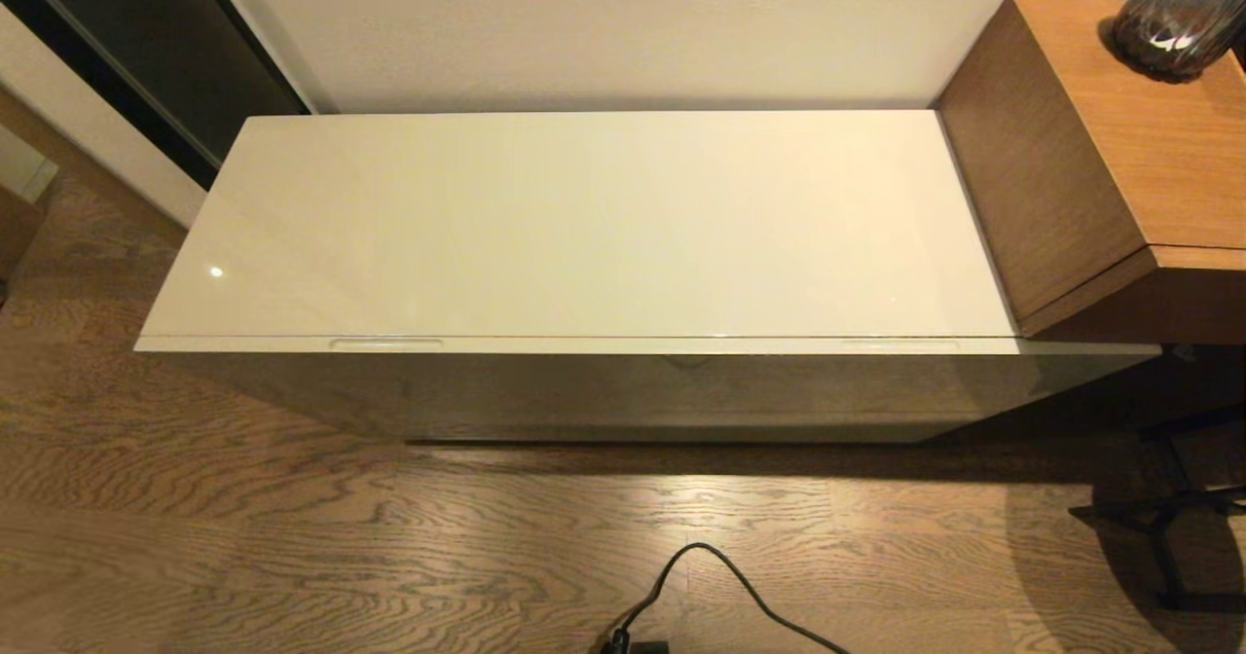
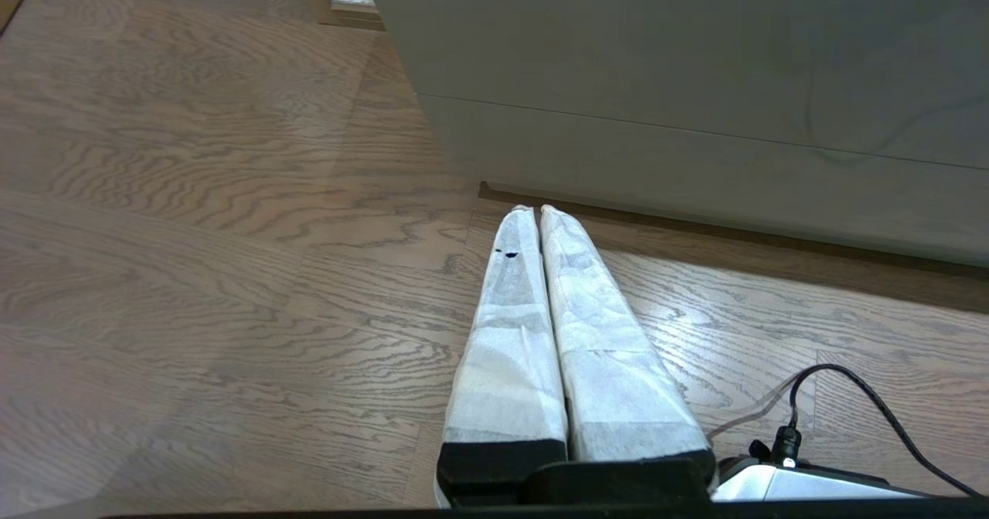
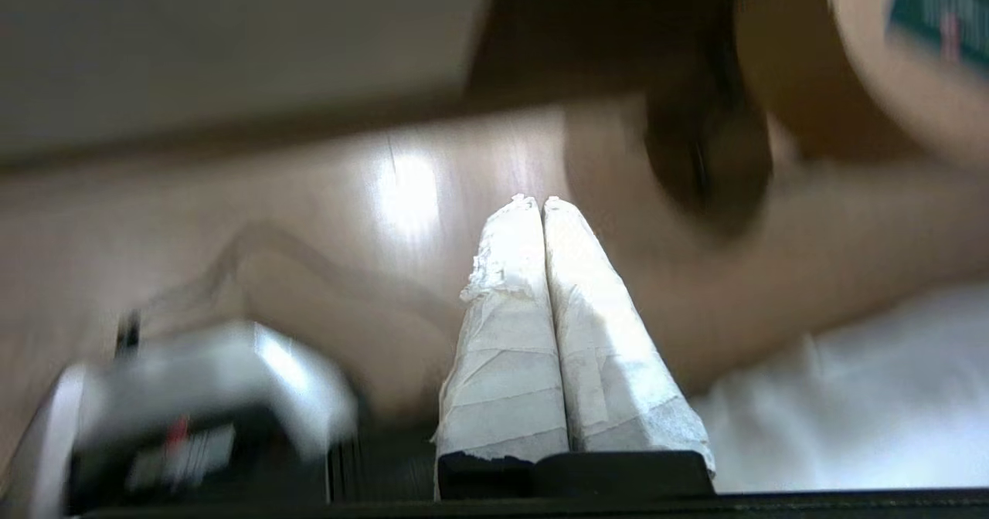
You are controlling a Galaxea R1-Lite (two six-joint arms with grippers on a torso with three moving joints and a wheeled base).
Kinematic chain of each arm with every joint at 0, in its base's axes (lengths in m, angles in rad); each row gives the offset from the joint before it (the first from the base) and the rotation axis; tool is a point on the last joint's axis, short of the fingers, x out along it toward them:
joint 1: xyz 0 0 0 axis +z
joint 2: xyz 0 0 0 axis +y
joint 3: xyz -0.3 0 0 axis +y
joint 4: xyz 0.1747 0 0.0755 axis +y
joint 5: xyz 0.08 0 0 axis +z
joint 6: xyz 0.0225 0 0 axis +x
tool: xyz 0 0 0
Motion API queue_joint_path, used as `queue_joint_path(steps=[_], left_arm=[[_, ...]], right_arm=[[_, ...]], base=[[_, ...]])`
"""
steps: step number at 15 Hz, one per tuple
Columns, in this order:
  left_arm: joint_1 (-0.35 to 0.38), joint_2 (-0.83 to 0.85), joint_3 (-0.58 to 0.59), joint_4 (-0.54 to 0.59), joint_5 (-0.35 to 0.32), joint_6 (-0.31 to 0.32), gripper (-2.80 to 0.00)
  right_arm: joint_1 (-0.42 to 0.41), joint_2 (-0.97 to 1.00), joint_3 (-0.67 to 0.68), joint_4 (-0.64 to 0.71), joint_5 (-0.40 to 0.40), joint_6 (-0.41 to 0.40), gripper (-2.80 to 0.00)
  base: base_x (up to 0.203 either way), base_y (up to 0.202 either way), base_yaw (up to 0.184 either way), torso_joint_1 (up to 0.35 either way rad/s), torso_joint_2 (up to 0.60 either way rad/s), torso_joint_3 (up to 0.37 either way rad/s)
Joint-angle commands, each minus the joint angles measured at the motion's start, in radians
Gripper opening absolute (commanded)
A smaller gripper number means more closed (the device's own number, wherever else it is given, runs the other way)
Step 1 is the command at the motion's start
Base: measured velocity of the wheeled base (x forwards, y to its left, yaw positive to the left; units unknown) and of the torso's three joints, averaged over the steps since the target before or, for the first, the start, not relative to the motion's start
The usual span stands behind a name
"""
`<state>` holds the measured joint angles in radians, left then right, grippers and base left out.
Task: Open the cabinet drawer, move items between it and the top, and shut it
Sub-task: Open the drawer
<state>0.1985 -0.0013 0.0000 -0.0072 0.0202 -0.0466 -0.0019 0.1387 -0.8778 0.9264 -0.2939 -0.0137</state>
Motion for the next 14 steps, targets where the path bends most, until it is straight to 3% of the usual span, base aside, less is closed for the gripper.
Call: queue_joint_path(steps=[1,2,5,6,8,12,14], left_arm=[[0.0,-0.039,0.002,0.0,0.001,-0.001,-2.8],[0.001,-0.039,0.002,0.0,0.001,-0.001,-2.8],[0.001,-0.039,0.002,0.0,0.001,-0.001,-2.8],[0.001,-0.039,0.002,0.0,0.0,-0.001,-2.8],[0.001,-0.039,0.002,0.0,0.001,-0.001,-2.8],[0.001,-0.039,0.002,0.0,0.0,-0.001,-2.8],[0.001,-0.039,0.002,0.0,0.001,-0.001,-2.8]], right_arm=[[0.003,-0.114,0.183,-0.417,0.027,-0.041,-2.8],[0.003,-0.126,0.241,-0.5,0.084,-0.054,-2.8],[0.003,-0.136,0.315,-0.547,0.355,-0.02,-2.8],[0.003,-0.137,0.37,-0.567,0.39,-0.004,-2.8],[0.003,-0.137,0.499,-0.673,0.392,0.004,-2.8],[0.003,-0.137,0.858,-1.05,0.353,-0.004,-2.8],[0.003,-0.137,0.889,-1.013,0.33,-0.016,-2.8]], base=[[0.0,0.0,0.0,0.0,0.0,0.0],[0.0,0.0,0.0,0.0,0.0,0.0],[0.0,0.0,0.0,0.0,0.0,0.0],[0.0,0.0,0.0,0.0,0.0,0.0],[0.0,0.0,0.0,0.0,0.0,0.0],[0.0,0.0,0.0,0.0,0.0,0.0],[0.0,0.0,0.0,0.0,0.0,0.0]])
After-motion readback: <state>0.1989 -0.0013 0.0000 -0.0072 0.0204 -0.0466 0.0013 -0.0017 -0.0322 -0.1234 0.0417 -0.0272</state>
